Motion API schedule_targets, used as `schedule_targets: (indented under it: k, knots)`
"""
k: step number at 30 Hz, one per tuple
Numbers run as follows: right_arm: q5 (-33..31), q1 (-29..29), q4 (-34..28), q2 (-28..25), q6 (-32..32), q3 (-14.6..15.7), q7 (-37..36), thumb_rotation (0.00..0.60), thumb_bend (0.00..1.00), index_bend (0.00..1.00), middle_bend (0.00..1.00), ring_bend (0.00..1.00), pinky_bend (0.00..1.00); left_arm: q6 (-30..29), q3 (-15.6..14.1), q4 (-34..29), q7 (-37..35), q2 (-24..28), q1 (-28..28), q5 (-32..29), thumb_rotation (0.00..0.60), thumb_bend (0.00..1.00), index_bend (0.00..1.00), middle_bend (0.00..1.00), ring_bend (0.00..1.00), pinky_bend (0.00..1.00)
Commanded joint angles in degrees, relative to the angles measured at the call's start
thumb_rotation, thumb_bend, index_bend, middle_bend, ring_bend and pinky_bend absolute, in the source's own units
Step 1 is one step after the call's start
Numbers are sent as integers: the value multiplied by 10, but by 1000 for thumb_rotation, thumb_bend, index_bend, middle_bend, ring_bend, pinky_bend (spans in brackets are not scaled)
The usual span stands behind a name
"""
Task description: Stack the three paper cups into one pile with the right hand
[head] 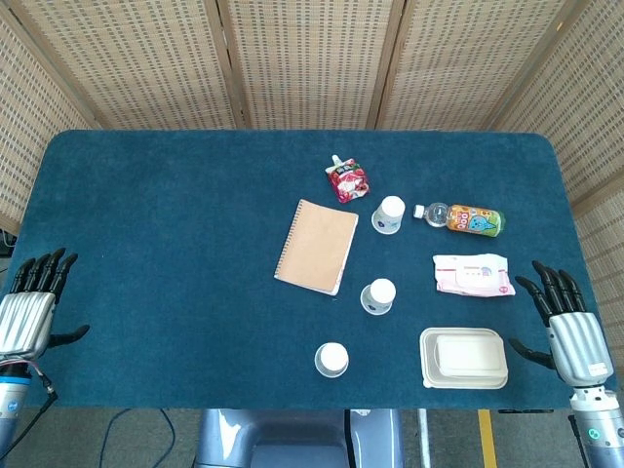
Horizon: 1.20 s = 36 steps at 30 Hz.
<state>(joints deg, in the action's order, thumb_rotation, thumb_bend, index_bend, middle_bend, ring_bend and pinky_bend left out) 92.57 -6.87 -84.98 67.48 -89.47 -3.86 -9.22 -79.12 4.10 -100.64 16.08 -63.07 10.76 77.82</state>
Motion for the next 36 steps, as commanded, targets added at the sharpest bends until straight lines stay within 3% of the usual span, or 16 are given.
schedule_targets:
  k: [1,12,21,28,36]
  knots:
    - [1,0,2,1,-2,-1,-5,600,33,202,0,0,0,0,0,1,0,-1,0,0,600,0,0,0,0,21]
    - [54,-30,48,3,2,9,-75,600,47,273,31,0,0,2,3,2,11,-6,1,-12,600,1,0,0,0,21]
    - [142,-119,74,-8,43,24,-192,600,73,329,71,0,0,2,6,5,26,-12,4,-24,600,2,0,0,0,21]
    - [196,-170,45,-10,85,50,-199,600,76,338,71,0,0,1,12,7,24,-12,4,-36,600,2,0,0,0,21]
    - [212,-192,11,-7,108,72,-190,600,81,371,71,0,0,5,15,11,14,-9,6,-40,600,2,0,0,0,21]
